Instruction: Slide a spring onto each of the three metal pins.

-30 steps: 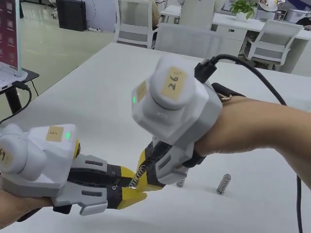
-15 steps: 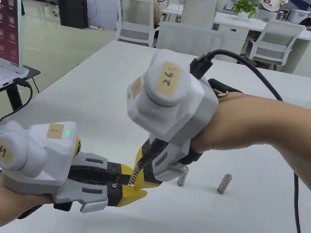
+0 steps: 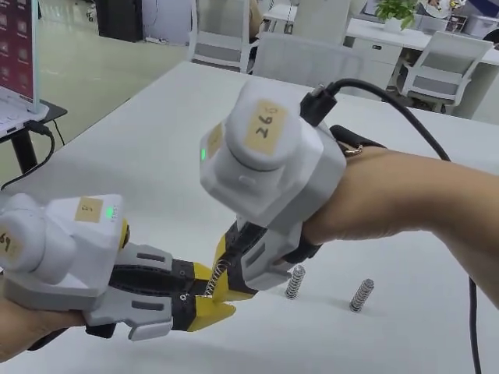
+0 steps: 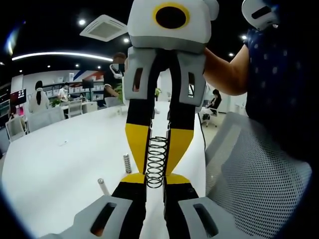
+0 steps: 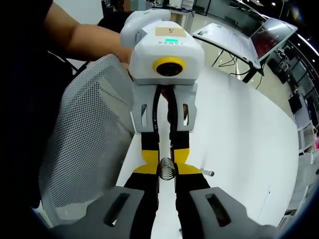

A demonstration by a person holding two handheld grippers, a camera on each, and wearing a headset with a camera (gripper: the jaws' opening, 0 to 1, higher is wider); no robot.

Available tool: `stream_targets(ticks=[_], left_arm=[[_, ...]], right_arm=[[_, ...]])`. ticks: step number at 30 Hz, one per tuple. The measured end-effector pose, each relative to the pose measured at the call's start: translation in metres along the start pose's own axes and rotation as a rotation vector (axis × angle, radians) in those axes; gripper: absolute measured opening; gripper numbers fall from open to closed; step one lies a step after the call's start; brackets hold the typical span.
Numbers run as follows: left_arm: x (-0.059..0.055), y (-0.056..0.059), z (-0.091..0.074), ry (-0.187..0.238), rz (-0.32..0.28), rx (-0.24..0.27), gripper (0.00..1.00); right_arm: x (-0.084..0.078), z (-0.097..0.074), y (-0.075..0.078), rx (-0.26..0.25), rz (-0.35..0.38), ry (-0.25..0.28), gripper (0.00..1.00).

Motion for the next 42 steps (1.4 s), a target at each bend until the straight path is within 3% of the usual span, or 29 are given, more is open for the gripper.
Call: stream_targets(ticks=[16, 42], left_arm=[[-0.009, -0.004, -0.004, -0.010, -0.043, 0.009, 0.16], [-0.027, -0.014, -0.015, -0.004, -0.142, 0.128, 0.47]], right_arm=[[-0.005, 0.002, 0.009, -0.005, 0.006, -0.012, 0.09], [-0.032, -0.007, 0.029, -0.047, 0.071, -0.047, 0.09]])
Point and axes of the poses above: the centre of the closed fingertips' face, and the gripper's own axes: z roughly forward along the fingers, y roughly to its right, x roughly out of its top, the point moved 5 cm from there along -z, roughly backward along the fingers, and after that the axes turned 5 degrees about -z, right-handed, at the moved point
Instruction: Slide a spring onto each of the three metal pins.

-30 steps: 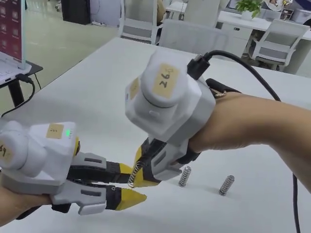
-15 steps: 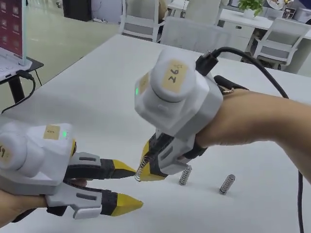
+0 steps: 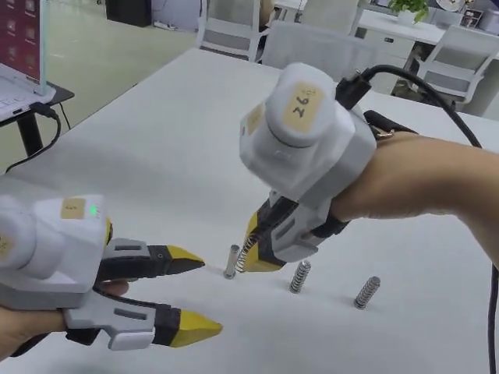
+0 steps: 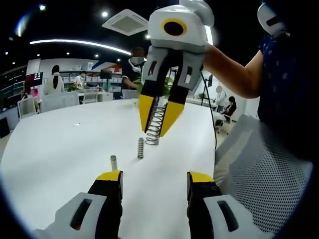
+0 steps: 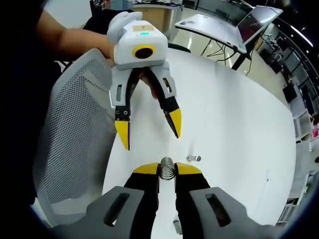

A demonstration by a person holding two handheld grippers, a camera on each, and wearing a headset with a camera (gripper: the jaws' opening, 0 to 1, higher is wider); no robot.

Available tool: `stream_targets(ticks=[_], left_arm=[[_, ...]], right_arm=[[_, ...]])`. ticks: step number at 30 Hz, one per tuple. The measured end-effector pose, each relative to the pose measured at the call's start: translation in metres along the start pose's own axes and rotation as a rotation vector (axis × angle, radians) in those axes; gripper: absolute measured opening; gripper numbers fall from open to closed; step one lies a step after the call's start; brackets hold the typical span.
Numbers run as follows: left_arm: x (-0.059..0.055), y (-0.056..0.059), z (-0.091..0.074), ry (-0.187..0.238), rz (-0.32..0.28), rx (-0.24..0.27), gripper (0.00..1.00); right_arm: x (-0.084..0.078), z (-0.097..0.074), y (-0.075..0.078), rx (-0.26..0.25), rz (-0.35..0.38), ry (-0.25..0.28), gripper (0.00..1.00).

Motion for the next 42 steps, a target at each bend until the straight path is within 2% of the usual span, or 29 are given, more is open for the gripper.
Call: stream_targets(ticks=[9, 14, 21, 29, 32, 42], left_arm=[[-0.003, -0.004, -0.004, 0.009, -0.014, 0.039, 0.54], [-0.006, -0.004, -0.006, 0.008, -0.017, 0.053, 0.55], [-0.007, -0.006, -0.010, 0.013, -0.021, 0.072, 0.56], [-0.010, -0.006, -0.014, 0.016, -0.024, 0.084, 0.56], [-0.009, -0.006, -0.015, 0.018, -0.023, 0.087, 0.56], [-0.010, -0.007, -0.015, 0.015, -0.021, 0.081, 0.55]], right_arm=[[-0.008, 0.002, 0.012, -0.022, 0.023, -0.017, 0.09], [-0.010, 0.001, 0.024, -0.043, 0.037, -0.015, 0.09], [-0.012, 0.008, 0.037, -0.071, 0.032, -0.046, 0.09], [-0.010, 0.020, 0.046, -0.060, 0.031, -0.050, 0.09], [-0.012, 0.025, 0.050, -0.063, 0.026, -0.072, 0.09], [-0.013, 0.037, 0.055, -0.039, 0.043, -0.074, 0.09]])
Point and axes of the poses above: the centre of the closed fingertips' face, and the gripper's own axes: z roughly forward along the fingers, y roughly to its right, x roughly out of its top, the point moved 5 cm from there along -z, roughly backward along the fingers, and after that the axes turned 5 degrees about -z, right-handed, at the moved point
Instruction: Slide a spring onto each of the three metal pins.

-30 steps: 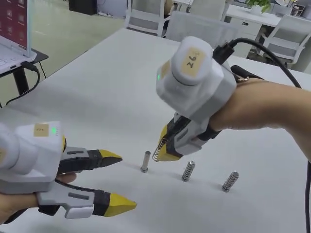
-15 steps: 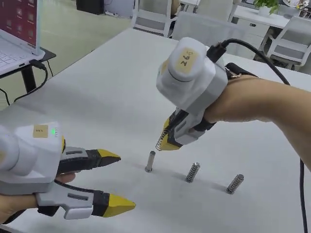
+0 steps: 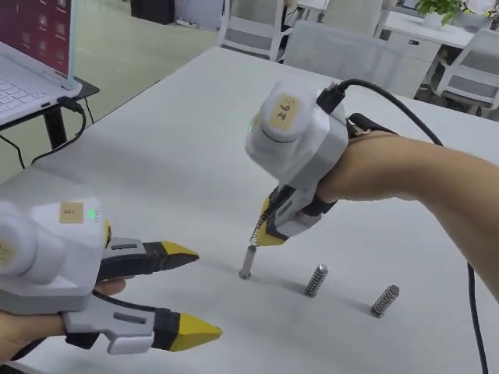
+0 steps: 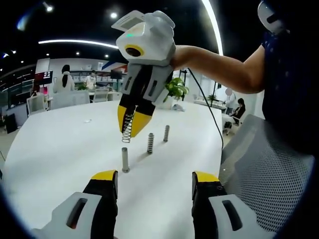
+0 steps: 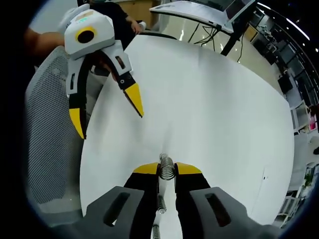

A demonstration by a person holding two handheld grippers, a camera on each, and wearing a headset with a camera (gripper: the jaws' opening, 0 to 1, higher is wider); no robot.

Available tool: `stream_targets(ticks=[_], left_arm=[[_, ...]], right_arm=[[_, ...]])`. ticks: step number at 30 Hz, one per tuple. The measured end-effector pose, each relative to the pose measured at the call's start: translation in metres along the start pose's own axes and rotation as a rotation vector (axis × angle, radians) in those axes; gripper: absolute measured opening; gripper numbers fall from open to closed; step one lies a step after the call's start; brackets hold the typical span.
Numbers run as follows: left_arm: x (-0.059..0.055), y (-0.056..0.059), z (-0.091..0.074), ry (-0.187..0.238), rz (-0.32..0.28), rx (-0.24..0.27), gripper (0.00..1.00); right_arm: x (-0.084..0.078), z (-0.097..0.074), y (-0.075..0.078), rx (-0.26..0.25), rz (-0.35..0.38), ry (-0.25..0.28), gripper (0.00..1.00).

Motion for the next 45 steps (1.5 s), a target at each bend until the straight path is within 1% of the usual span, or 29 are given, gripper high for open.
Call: stream_targets(ticks=[5, 10, 17, 18, 23, 25, 30, 35, 45], left_arm=[[0.001, -0.002, 0.000, 0.002, 0.000, -0.002, 0.55], [0.000, -0.004, -0.001, 0.005, -0.001, -0.001, 0.55], [-0.002, -0.004, -0.002, 0.005, -0.006, -0.005, 0.53], [-0.002, -0.004, -0.002, 0.005, -0.007, -0.006, 0.53], [-0.003, -0.004, -0.002, 0.006, -0.009, -0.006, 0.53], [-0.003, -0.005, -0.002, 0.008, -0.009, -0.005, 0.53], [-0.003, -0.006, -0.002, 0.008, -0.009, -0.005, 0.52], [-0.003, -0.006, -0.001, 0.003, -0.010, -0.007, 0.52], [-0.003, -0.006, 0.000, 0.003, -0.010, -0.007, 0.52]], right_arm=[[-0.001, 0.009, 0.000, 0.015, 0.006, -0.014, 0.09], [-0.001, 0.010, -0.001, 0.017, 0.006, -0.018, 0.09], [-0.003, 0.014, -0.002, 0.025, 0.008, -0.032, 0.09], [-0.004, 0.017, -0.001, 0.027, 0.008, -0.034, 0.09], [-0.005, 0.020, 0.000, 0.031, 0.015, -0.035, 0.09], [-0.006, 0.024, 0.002, 0.035, 0.017, -0.037, 0.09], [-0.009, 0.030, 0.000, 0.042, 0.022, -0.045, 0.09], [-0.011, 0.040, 0.001, 0.046, 0.029, -0.047, 0.09], [-0.014, 0.052, 0.001, 0.047, 0.018, -0.063, 0.09]])
Point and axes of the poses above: the centre of the closed fingertips' face, and the gripper's own axes: z roughly forward along the fingers, y roughly to its right, x roughly out of its top, the point moved 5 cm from there along -z, roughly backward along the fingers, and after that the axes turned 5 degrees about -z, right-handed, at the moved point
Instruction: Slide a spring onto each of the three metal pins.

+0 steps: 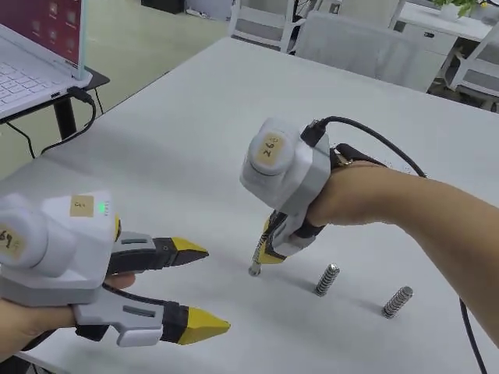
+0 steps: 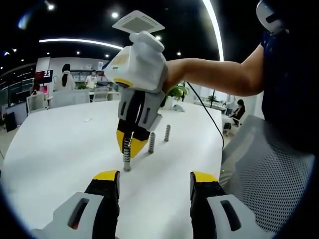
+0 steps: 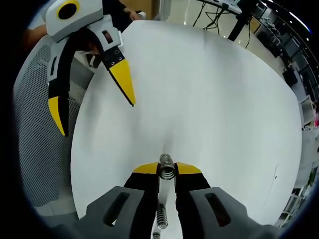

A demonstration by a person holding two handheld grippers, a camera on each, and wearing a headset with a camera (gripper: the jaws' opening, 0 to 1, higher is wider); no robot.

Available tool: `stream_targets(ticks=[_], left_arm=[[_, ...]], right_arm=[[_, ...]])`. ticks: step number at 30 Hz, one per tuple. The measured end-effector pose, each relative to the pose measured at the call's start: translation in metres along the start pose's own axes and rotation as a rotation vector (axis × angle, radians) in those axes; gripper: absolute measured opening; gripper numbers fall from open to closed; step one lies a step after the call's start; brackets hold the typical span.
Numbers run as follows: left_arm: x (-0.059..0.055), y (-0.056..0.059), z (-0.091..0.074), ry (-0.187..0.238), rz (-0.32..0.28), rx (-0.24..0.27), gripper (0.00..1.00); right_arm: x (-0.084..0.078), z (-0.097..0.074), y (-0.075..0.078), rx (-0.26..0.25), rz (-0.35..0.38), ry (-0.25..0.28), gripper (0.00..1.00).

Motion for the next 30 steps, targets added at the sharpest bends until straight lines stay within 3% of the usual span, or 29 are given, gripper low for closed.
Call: stream_targets(ticks=[30], left_arm=[[-0.001, -0.002, -0.002, -0.007, -0.001, 0.001, 0.51]], right_arm=[[-0.004, 0.020, -0.006, 0.024, 0.026, -0.008, 0.09]])
Point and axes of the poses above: the centre of the closed fingertips' face, and the gripper's own axes: z roughly forward along the fingers, y roughly to its right, x roughly out of its top, the point moved 5 cm from there along -z, roughly backward along the fingers, and after that the axes turned 5 degrees about -z, right-handed, at the moved point
